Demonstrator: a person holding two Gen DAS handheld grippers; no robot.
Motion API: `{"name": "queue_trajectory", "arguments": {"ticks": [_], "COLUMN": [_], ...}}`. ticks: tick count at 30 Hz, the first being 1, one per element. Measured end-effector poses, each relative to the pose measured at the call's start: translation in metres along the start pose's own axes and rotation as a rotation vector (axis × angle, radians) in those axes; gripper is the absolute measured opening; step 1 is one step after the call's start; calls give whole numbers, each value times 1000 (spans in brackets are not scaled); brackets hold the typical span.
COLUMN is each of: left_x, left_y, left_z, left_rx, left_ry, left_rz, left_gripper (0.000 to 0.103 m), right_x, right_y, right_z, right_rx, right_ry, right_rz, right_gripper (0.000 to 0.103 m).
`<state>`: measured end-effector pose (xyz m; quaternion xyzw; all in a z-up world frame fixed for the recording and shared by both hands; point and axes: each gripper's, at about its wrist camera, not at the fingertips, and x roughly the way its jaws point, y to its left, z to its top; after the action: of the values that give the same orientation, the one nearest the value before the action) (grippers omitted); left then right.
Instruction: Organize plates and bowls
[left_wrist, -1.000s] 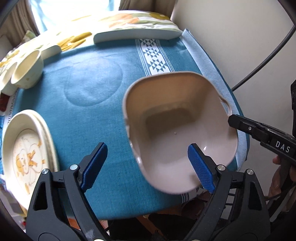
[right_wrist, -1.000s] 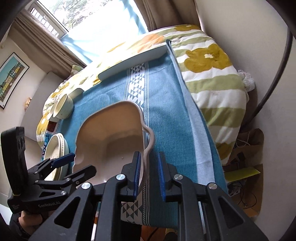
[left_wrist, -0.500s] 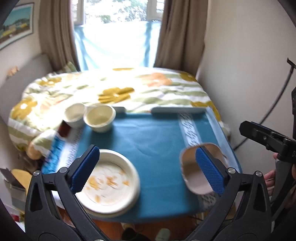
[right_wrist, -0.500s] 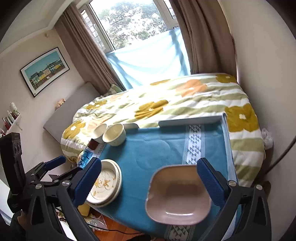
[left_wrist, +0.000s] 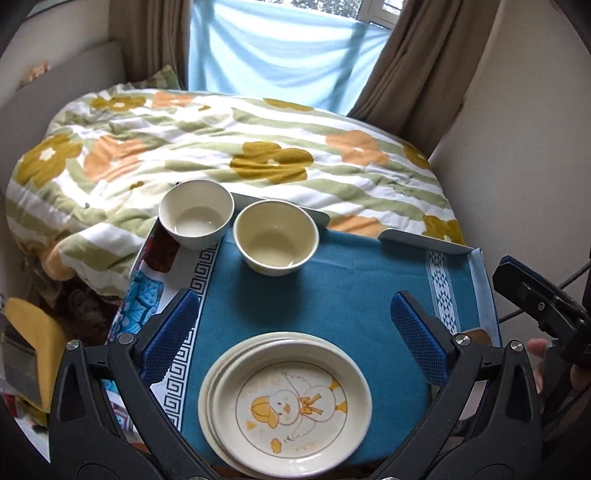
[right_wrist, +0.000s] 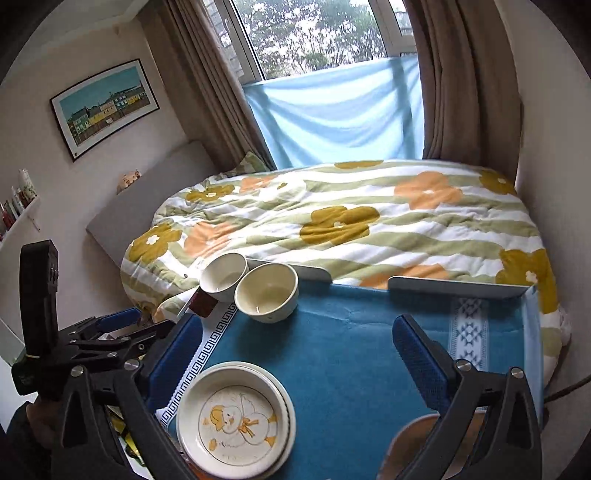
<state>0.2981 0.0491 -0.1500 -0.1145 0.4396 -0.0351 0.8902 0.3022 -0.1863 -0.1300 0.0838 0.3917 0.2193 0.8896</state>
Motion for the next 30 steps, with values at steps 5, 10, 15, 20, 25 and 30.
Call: {"name": "queue_trajectory", "arguments": {"ticks": [5, 10, 15, 20, 25, 30], "left_x": [64, 128, 180, 209, 218, 219], "left_y": [50, 82, 90, 86, 84, 84], "left_z": [29, 43, 44, 44, 47, 48], "left_rx": [-90, -114, -110, -79, -54, -42], "left_ry": [136, 243, 320, 364, 351, 341], "left_rz": [-74, -96, -127, -153, -133, -110], "left_gripper": [101, 80, 56, 40, 26, 20], "right_x": [81, 156, 203, 221, 231, 234], "right_y": [5, 1, -10, -14, -12, -7], "right_z": [20, 19, 4, 1, 3, 3], "right_rx": [36, 112, 201, 233, 238, 222], "right_ry": [125, 243, 328, 354, 351, 352], "right_rz": [-71, -72, -69, -63, -46, -61], "right_gripper": [99, 71, 53, 35, 26, 16]}}
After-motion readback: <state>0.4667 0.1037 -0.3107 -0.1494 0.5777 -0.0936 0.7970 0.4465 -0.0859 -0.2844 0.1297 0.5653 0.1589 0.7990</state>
